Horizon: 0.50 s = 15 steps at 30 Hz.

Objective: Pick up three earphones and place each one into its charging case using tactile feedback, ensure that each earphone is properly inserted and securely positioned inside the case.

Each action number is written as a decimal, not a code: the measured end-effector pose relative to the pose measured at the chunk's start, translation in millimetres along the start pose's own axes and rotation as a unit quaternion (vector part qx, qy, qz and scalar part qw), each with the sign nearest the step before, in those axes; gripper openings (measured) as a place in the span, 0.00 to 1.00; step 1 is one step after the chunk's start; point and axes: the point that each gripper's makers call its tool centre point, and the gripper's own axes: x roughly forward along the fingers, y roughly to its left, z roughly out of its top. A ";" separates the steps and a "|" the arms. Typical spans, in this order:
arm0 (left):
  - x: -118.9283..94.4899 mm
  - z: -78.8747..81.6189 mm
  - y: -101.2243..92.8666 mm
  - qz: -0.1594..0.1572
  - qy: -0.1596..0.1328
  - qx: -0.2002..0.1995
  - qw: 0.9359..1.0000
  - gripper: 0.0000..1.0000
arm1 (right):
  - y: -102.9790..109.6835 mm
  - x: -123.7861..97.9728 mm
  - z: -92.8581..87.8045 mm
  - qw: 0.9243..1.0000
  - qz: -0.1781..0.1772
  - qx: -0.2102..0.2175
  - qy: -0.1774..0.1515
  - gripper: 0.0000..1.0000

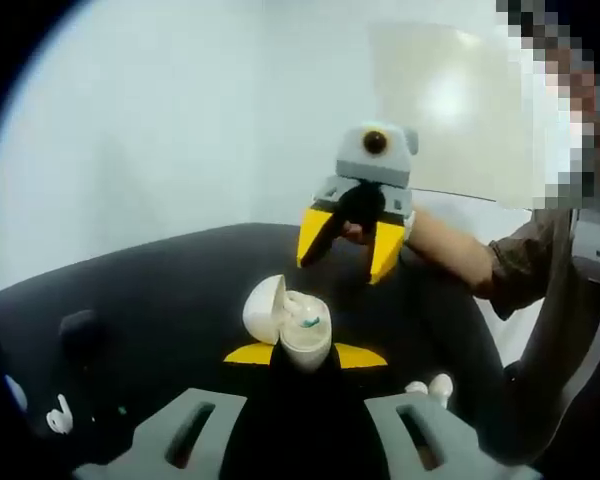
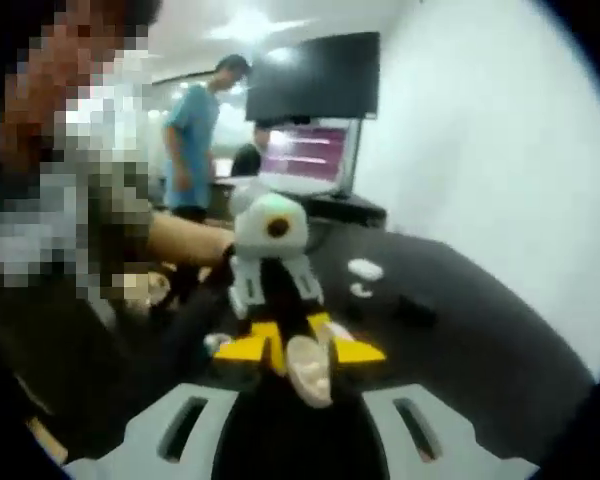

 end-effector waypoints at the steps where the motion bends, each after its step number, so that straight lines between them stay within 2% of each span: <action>1: 0.1 0.0 0.1 0.000 0.000 0.001 1.000 0.17 | 0.9 0.2 -1.8 1.000 0.003 0.006 0.004 0.25; 4: 0.0 0.0 0.6 0.002 0.000 0.001 1.000 0.17 | -0.4 0.4 -9.0 1.000 0.001 0.004 0.023 0.26; 6: 0.1 0.0 0.6 0.002 0.000 0.000 1.000 0.17 | -7.5 -1.8 -14.5 0.999 -0.022 -0.017 0.044 0.26; 9: 0.1 0.0 0.8 0.004 0.000 0.002 1.000 0.17 | -11.9 -1.5 -24.6 0.996 -0.041 -0.011 0.077 0.27; 11: 0.2 0.4 1.2 0.006 -0.001 0.004 1.000 0.17 | -13.6 2.1 -25.7 0.996 -0.044 -0.011 0.078 0.27; 14: 0.2 0.3 0.9 0.006 -0.001 0.003 1.000 0.17 | -16.8 2.2 -25.9 0.996 -0.043 0.045 0.067 0.28; 15: 0.3 0.2 1.2 0.007 -0.001 0.003 1.000 0.17 | -18.6 0.5 -28.7 0.995 -0.045 0.054 0.073 0.27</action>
